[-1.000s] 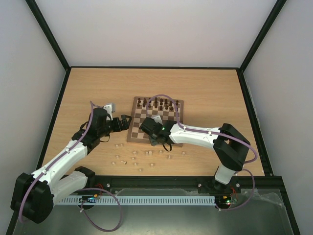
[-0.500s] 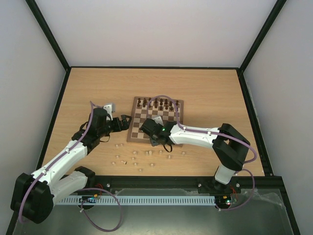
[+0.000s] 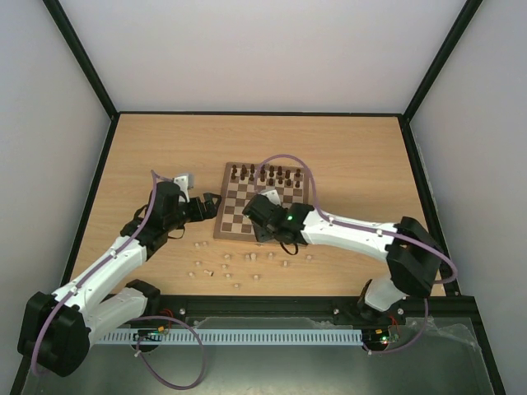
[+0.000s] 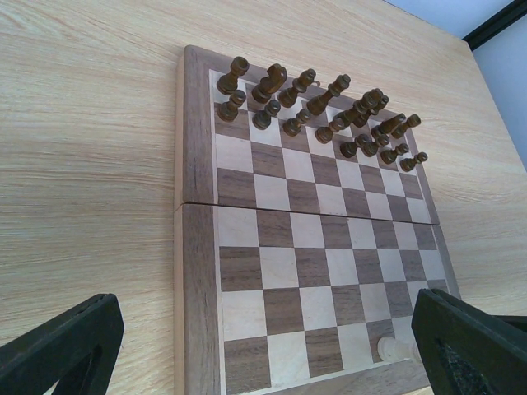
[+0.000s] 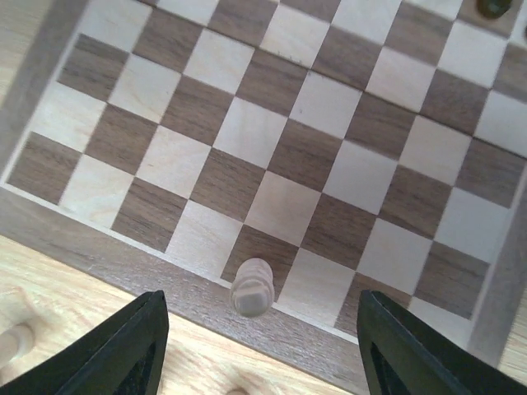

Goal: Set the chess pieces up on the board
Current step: Place the chess piece on the chessboard, then pick up the chess piece at the center of the board.

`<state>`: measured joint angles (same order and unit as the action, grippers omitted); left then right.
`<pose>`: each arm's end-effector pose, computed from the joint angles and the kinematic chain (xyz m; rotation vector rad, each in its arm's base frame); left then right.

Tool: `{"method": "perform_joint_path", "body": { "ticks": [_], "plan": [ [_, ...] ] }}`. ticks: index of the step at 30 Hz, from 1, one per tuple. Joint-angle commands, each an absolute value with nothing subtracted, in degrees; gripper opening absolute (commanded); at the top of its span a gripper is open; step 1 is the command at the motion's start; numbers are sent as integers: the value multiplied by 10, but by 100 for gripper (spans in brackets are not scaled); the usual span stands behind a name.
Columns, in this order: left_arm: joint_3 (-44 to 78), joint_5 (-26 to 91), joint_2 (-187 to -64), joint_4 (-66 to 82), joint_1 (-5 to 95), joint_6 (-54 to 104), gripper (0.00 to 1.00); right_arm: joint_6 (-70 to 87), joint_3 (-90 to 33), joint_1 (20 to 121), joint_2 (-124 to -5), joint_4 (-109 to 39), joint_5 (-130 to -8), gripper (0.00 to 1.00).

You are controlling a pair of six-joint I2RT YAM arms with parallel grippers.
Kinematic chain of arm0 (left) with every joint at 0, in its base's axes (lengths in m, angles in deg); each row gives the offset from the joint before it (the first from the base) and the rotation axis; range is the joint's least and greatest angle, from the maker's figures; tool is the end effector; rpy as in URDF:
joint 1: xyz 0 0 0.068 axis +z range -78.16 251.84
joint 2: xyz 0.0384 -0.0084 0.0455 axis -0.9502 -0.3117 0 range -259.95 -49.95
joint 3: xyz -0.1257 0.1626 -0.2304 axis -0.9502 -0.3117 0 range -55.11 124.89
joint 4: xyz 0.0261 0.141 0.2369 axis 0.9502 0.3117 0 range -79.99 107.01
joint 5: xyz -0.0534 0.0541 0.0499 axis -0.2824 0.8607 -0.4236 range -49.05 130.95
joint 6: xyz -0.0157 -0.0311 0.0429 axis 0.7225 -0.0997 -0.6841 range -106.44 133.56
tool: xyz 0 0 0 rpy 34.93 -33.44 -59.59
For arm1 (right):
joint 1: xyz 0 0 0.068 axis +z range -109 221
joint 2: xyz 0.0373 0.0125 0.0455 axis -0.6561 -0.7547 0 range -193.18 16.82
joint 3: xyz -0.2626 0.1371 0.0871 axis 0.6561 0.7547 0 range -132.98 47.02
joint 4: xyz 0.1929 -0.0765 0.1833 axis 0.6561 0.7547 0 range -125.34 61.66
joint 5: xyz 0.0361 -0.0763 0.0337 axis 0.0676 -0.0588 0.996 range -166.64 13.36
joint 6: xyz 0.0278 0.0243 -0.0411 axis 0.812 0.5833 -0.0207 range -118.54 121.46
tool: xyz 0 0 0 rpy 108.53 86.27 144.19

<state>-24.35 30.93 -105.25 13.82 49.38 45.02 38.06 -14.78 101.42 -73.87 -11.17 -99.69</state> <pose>0.1907 -0.0859 0.2542 -0.0564 2.1455 -0.7472 0.1839 0.2942 0.2539 -0.3369 2.3921 0.2775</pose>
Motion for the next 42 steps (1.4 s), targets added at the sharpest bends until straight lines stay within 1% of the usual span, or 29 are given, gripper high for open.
{"method": "perform_joint_path", "body": {
  "ticks": [1,8,13,14,15,16,17,27,32,38,42],
  "plan": [
    [-238,315,-1045,143,498,446,99,382,-132,1019,-676,-92,-1010,65],
    [-232,317,-1042,150,498,445,99,381,-82,1018,-549,-82,-995,75],
    [-230,313,-1041,151,499,445,99,392,-29,1018,-480,-96,-956,80],
    [-230,312,-1041,151,500,445,99,396,-20,1019,-469,-99,-950,82],
    [-230,310,-1041,151,500,446,99,399,-11,1018,-460,-102,-945,88],
    [-229,308,-1039,151,500,447,99,402,-3,1019,-449,-104,-942,98],
    [-228,305,-1039,151,500,446,99,406,5,1018,-439,-107,-940,99],
    [-199,308,-1034,177,499,468,99,405,76,1019,-340,-133,-946,98],
    [-170,314,-1040,223,499,470,99,391,86,1018,-346,-137,-928,99],
    [-187,288,-993,256,490,477,99,385,89,1018,-362,-120,-868,100],
    [-203,277,-958,273,471,490,99,382,102,1018,-358,-145,-839,91]
  ]
}}
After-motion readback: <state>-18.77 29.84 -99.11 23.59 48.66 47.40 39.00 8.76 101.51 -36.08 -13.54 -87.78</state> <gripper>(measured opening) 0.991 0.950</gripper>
